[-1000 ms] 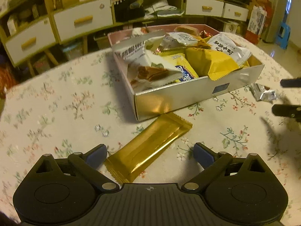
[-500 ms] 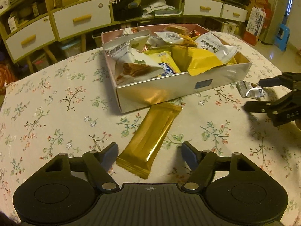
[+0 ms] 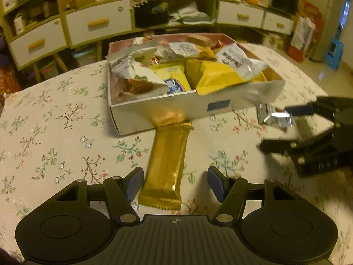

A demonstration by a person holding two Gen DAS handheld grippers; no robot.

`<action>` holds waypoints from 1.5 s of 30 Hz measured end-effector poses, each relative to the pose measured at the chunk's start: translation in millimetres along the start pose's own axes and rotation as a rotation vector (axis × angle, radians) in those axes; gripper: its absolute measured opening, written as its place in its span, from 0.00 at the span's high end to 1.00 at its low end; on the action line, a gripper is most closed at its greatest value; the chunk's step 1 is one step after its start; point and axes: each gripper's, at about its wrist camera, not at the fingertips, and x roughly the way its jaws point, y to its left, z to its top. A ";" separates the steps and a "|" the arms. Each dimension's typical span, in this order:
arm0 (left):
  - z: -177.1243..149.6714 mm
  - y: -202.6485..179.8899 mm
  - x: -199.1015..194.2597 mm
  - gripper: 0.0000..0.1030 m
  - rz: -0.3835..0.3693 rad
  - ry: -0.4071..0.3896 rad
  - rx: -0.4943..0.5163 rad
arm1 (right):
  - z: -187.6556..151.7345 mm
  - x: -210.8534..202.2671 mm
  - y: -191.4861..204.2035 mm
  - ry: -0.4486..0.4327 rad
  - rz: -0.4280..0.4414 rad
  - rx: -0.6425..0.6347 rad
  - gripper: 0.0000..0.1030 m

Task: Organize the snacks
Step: 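Withdraw both tools from the box toward the gold bar and silver wrapper, then grasp the gold bar with left tool while right tool grasps silver wrapper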

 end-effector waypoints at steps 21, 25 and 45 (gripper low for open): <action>3.0 -15.8 3.6 0.69 0.082 -0.040 -0.049 | 11.4 4.9 15.4 -0.001 0.027 -0.015 0.36; 3.1 -15.4 3.9 0.71 0.080 -0.040 -0.055 | 12.9 9.0 18.8 -0.003 0.017 -0.039 0.32; 6.7 -19.2 3.6 0.75 0.092 -0.030 -0.126 | 21.1 7.7 34.2 -0.003 0.034 -0.062 0.80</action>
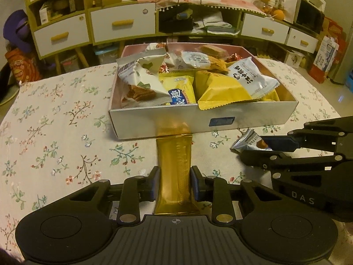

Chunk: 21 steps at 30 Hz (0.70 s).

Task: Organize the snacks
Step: 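Grasp the gold bar with left tool while right tool grasps silver wrapper, then carry the gold bar and silver wrapper into the box and open both tools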

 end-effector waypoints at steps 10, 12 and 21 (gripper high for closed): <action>1.1 2.9 -13.6 0.75 0.001 -0.006 -0.033 | 6.8 -14.5 0.7 -0.038 0.009 0.033 0.80; 2.4 2.6 -19.0 0.75 -0.002 -0.016 -0.036 | 7.5 -17.9 1.3 -0.046 0.011 0.035 0.80; 11.6 -2.9 -43.5 0.75 -0.010 -0.071 -0.037 | 15.6 -34.4 1.5 -0.097 0.028 0.062 0.80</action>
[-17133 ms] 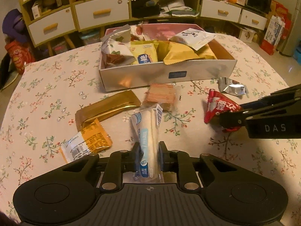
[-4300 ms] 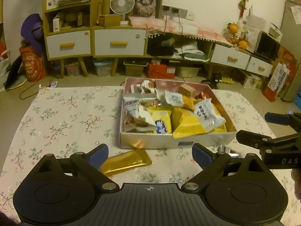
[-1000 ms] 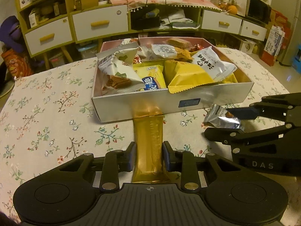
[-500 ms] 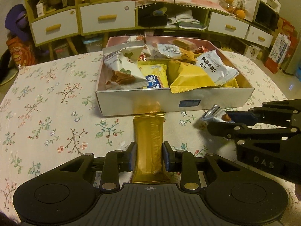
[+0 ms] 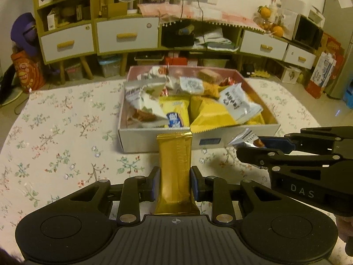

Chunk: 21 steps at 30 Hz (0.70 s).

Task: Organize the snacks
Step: 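Carry the gold bar and silver wrapper into the box and open both tools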

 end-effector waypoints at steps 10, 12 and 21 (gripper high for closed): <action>21.7 -0.8 -6.6 0.75 0.010 -0.041 -0.001 | 20.5 -7.8 -14.3 -0.076 -0.016 0.063 0.80; 28.8 -1.2 -3.4 0.75 0.006 -0.041 -0.001 | 23.8 -5.0 -17.9 -0.080 -0.024 0.061 0.80; 71.1 -4.0 24.0 0.75 -0.004 -0.054 -0.042 | 43.0 17.4 -39.8 -0.083 -0.074 0.081 0.80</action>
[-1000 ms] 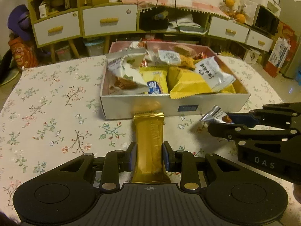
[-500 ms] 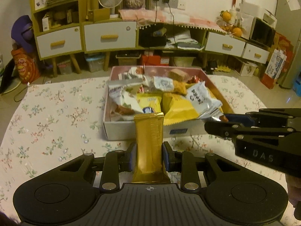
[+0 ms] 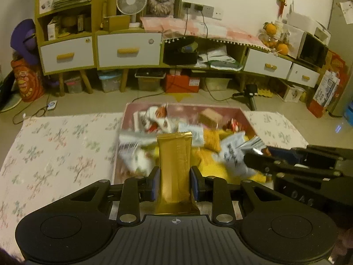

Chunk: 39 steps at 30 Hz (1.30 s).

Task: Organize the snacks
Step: 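Carry the gold bar and silver wrapper into the box and open both tools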

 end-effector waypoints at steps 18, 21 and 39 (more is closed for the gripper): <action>14.9 -13.7 48.9 0.74 0.055 0.016 0.072 | 13.0 31.1 -11.8 0.025 -0.028 0.014 0.79; 13.9 -11.4 50.6 0.74 0.056 0.019 0.066 | 13.0 30.8 -11.1 0.027 -0.031 0.004 0.78; 5.6 -8.3 14.2 0.36 0.026 -0.002 0.054 | 15.1 -3.5 -17.1 0.007 -0.068 0.035 0.37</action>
